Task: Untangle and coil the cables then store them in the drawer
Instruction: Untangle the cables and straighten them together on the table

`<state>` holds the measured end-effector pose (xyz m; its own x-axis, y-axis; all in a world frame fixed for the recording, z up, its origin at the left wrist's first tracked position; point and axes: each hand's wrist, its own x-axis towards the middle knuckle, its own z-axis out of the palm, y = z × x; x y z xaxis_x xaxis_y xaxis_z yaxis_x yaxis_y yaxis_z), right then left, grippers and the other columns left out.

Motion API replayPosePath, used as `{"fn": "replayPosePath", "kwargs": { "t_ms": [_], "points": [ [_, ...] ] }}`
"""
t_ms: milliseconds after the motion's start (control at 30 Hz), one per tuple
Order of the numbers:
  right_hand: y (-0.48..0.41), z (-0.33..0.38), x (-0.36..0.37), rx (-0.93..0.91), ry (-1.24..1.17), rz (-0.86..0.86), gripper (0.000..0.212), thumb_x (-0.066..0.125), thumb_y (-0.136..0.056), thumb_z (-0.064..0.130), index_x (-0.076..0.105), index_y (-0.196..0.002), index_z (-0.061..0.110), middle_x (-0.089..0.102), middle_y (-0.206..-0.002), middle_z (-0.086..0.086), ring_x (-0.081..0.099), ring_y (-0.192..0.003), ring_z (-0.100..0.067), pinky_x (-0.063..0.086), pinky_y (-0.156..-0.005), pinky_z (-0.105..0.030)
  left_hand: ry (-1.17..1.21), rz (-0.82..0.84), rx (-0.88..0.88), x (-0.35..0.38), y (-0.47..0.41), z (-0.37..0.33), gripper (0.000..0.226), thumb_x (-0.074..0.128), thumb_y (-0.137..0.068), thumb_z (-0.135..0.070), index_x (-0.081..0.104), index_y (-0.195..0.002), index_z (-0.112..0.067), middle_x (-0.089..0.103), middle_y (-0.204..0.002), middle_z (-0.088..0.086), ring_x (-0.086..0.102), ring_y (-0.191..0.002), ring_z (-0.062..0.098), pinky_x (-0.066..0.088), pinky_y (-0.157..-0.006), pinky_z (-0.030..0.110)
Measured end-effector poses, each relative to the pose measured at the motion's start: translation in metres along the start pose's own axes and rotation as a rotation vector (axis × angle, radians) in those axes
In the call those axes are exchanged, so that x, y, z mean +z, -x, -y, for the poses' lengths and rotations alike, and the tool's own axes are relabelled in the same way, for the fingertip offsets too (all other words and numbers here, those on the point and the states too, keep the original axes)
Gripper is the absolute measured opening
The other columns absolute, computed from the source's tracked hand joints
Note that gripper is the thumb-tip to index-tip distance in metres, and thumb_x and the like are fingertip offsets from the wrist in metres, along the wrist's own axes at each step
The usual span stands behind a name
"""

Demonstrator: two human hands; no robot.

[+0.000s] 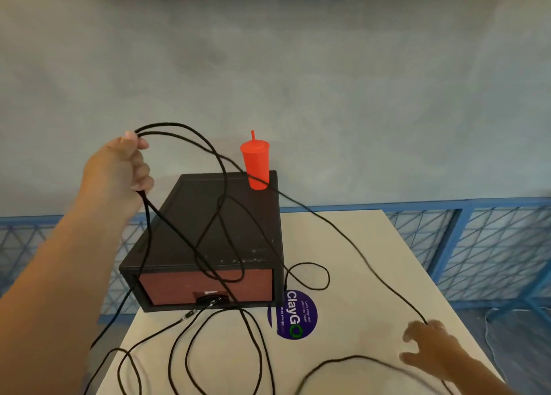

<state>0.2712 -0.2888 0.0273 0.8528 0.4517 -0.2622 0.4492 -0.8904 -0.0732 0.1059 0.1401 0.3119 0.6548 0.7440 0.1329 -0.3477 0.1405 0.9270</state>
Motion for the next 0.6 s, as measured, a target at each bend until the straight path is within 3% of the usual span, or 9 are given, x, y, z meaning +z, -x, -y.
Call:
{"fn": "replayPosePath", "kwargs": {
  "t_ms": [100,167,233,300,400,467,533,600],
  "points": [
    [-0.013,0.017,-0.011,0.006,-0.13,0.002,0.016,0.053,-0.081,0.051,0.051,-0.095,0.044,0.057,-0.116,0.01,0.046,-0.119,-0.015,0.038,-0.096,-0.03,-0.157,0.101,0.01,0.011,0.001,-0.001,0.031,0.039,-0.099,-0.024,0.05,-0.071,-0.016,0.028,-0.038,-0.014,0.022,-0.033,0.002,0.018,-0.031,0.013],
    [-0.027,0.047,-0.039,-0.062,-0.177,-0.095,0.004,0.055,-0.082,0.043,0.051,-0.083,0.044,0.064,-0.109,0.013,0.054,-0.111,-0.013,0.038,-0.095,-0.028,-0.28,0.174,0.011,0.025,0.007,0.006,0.031,0.04,-0.099,-0.021,0.05,-0.07,-0.014,0.029,-0.038,-0.014,0.022,-0.034,0.003,0.017,-0.032,0.012],
    [-0.034,0.085,-0.071,-0.158,-0.343,-0.274,0.01,0.06,-0.084,0.03,0.058,-0.088,0.039,0.064,-0.102,0.011,0.058,-0.107,-0.015,0.038,-0.093,-0.027,-0.349,0.244,0.003,0.039,0.015,0.013,0.031,0.04,-0.099,-0.019,0.05,-0.071,-0.013,0.028,-0.037,-0.013,0.02,-0.034,0.003,0.016,-0.033,0.011],
    [-0.03,0.127,-0.107,-0.313,-0.518,-0.378,0.023,0.062,-0.085,0.021,0.063,-0.108,0.025,0.061,-0.107,0.007,0.056,-0.105,-0.014,0.04,-0.093,-0.025,-0.377,0.305,-0.001,0.049,0.022,0.016,0.031,0.04,-0.099,-0.02,0.05,-0.071,-0.012,0.027,-0.038,-0.012,0.019,-0.033,0.002,0.015,-0.035,0.012],
    [-0.009,0.186,-0.154,-0.561,-0.63,-0.39,0.046,0.062,-0.086,0.016,0.049,-0.129,0.028,0.046,-0.12,0.015,0.051,-0.099,-0.006,0.039,-0.082,-0.009,-0.393,0.373,0.001,0.06,0.027,0.017,0.032,0.039,-0.099,-0.021,0.051,-0.071,-0.012,0.026,-0.039,-0.012,0.019,-0.034,0.002,0.016,-0.035,0.013],
    [-0.005,0.212,-0.165,-0.659,-0.616,-0.372,0.052,0.062,-0.085,0.013,0.046,-0.132,0.028,0.04,-0.126,0.014,0.048,-0.097,-0.003,0.037,-0.082,-0.009,-0.387,0.414,0.006,0.066,0.032,0.017,0.032,0.039,-0.099,-0.021,0.051,-0.071,-0.012,0.026,-0.041,-0.012,0.019,-0.036,0.003,0.016,-0.035,0.013],
    [-0.006,0.227,-0.164,-0.722,-0.581,-0.352,0.031,0.06,-0.085,0.01,0.061,-0.116,0.018,0.049,-0.117,0.007,0.05,-0.09,-0.006,0.042,-0.082,-0.02,-0.369,0.428,0.022,0.07,0.034,0.013,0.032,0.039,-0.099,-0.02,0.052,-0.071,-0.013,0.026,-0.041,-0.013,0.019,-0.037,0.004,0.016,-0.036,0.013],
    [-0.012,0.224,-0.156,-0.662,-0.599,-0.319,0.016,0.052,-0.089,0.008,0.067,-0.096,0.009,0.06,-0.099,0.0,0.056,-0.087,-0.014,0.047,-0.084,-0.029,-0.319,0.389,0.042,0.068,0.032,0.006,0.032,0.04,-0.099,-0.02,0.052,-0.07,-0.013,0.027,-0.041,-0.013,0.019,-0.037,0.004,0.016,-0.036,0.012]
  ]
}}
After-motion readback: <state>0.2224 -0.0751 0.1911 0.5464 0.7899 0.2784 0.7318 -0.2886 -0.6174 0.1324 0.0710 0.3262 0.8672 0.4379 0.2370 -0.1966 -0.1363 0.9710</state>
